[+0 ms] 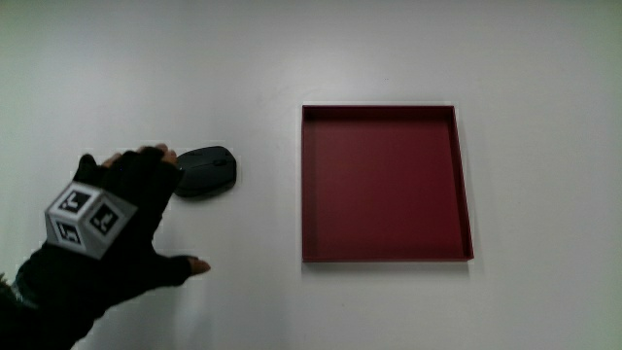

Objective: Pick mouse from desk

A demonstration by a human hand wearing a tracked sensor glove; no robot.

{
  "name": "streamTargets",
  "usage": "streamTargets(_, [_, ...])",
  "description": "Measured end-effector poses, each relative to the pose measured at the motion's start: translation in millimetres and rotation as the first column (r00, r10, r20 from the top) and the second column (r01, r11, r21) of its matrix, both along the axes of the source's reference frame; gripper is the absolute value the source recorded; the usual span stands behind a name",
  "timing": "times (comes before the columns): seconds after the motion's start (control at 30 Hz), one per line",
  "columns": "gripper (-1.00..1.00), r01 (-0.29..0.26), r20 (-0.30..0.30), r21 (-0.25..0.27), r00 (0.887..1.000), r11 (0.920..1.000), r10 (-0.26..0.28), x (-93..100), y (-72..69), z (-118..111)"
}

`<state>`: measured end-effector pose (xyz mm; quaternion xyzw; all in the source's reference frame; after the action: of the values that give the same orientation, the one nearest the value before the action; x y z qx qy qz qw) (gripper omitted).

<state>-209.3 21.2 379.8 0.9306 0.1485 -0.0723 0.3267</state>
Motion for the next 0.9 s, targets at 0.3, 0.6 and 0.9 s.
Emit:
streamTargets(0.3, [0.00,0.104,0.017,-0.133,0.995,0.9855,-0.103,2.7,-46.0,2.0])
streamTargets(0.6, [0.00,0.130,-0.018,-0.202,0.991,0.9708,-0.136,-1.5,-73.1,34.1])
streamTargets(0.9, [0.00,0.164,0.049,-0.294,0.987,0.9416,-0.156,-0.9,-88.8,71.0])
